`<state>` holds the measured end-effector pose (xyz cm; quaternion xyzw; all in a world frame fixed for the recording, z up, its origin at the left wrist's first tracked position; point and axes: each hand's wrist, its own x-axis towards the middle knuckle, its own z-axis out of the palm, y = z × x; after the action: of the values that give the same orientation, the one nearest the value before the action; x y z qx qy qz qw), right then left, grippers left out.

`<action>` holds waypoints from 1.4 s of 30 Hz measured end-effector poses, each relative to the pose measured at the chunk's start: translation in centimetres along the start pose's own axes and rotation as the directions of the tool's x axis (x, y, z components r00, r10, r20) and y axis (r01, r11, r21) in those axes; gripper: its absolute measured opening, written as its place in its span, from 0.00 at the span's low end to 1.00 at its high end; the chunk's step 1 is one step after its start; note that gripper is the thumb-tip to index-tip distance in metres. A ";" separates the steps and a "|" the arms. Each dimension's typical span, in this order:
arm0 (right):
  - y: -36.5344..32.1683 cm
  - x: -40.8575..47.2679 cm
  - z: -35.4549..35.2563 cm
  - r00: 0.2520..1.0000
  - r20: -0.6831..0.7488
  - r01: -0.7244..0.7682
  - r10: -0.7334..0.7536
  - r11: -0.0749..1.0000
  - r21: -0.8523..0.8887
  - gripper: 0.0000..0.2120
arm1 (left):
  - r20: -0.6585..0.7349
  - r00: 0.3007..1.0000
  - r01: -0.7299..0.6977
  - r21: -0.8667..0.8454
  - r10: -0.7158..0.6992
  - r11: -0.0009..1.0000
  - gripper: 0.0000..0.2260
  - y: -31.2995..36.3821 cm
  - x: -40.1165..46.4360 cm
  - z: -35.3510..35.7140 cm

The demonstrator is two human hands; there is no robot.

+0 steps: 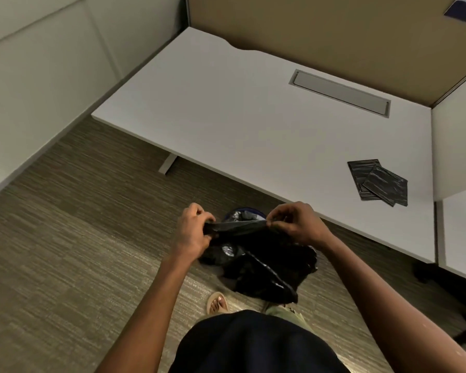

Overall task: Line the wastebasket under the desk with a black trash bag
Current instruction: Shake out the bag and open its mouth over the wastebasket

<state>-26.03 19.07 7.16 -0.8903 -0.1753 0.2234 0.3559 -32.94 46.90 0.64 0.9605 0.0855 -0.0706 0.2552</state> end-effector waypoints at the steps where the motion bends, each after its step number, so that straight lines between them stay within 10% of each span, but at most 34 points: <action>1: -0.1 0.2 0.0 1.000 -0.023 0.010 -0.009 1.000 0.007 0.04 | -0.024 1.000 -0.002 0.056 0.003 0.998 0.17 -0.4 -0.2 0.3; 8: -0.4 0.1 0.2 0.990 -0.136 0.008 0.026 0.970 0.245 0.03 | -0.039 0.929 0.363 -0.089 -0.367 0.928 0.28 -2.9 -1.4 2.9; 12: 0.2 -0.1 0.5 0.976 -0.199 -0.025 0.091 0.949 0.313 0.02 | 0.282 0.721 0.692 -0.339 -0.633 0.638 0.21 -3.9 -0.6 4.0; 16: 0.5 -1.1 0.4 0.975 -0.188 -0.012 0.121 0.868 0.496 0.04 | 0.608 0.584 0.802 -0.537 -0.538 0.262 0.14 -4.0 -0.5 5.3; 21: 0.4 -2.2 1.4 0.963 -0.170 -0.058 0.207 0.780 0.624 0.08 | 0.622 0.693 0.718 -0.637 -0.364 0.281 0.18 -1.9 -1.0 7.3; 33: 7.0 0.2 3.4 0.690 -0.150 -0.417 0.708 0.558 0.717 0.09 | 0.202 0.783 0.573 -0.602 -0.588 0.556 0.09 -1.8 0.5 6.5; 38: 7.4 -0.3 4.3 0.703 -0.141 -0.372 0.697 0.530 0.762 0.07 | 0.393 0.783 0.562 -0.778 -0.483 0.279 0.12 -1.4 1.0 5.4; 42: 6.4 0.0 4.4 0.772 -0.211 -0.275 0.600 0.613 0.740 0.09 | 0.407 0.801 0.544 -0.802 -0.439 0.249 0.16 -1.3 2.2 5.6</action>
<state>-27.33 17.17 -0.24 -0.7403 0.2324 0.1461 0.6137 -31.61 45.54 -5.17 0.5926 0.3915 -0.1375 0.6904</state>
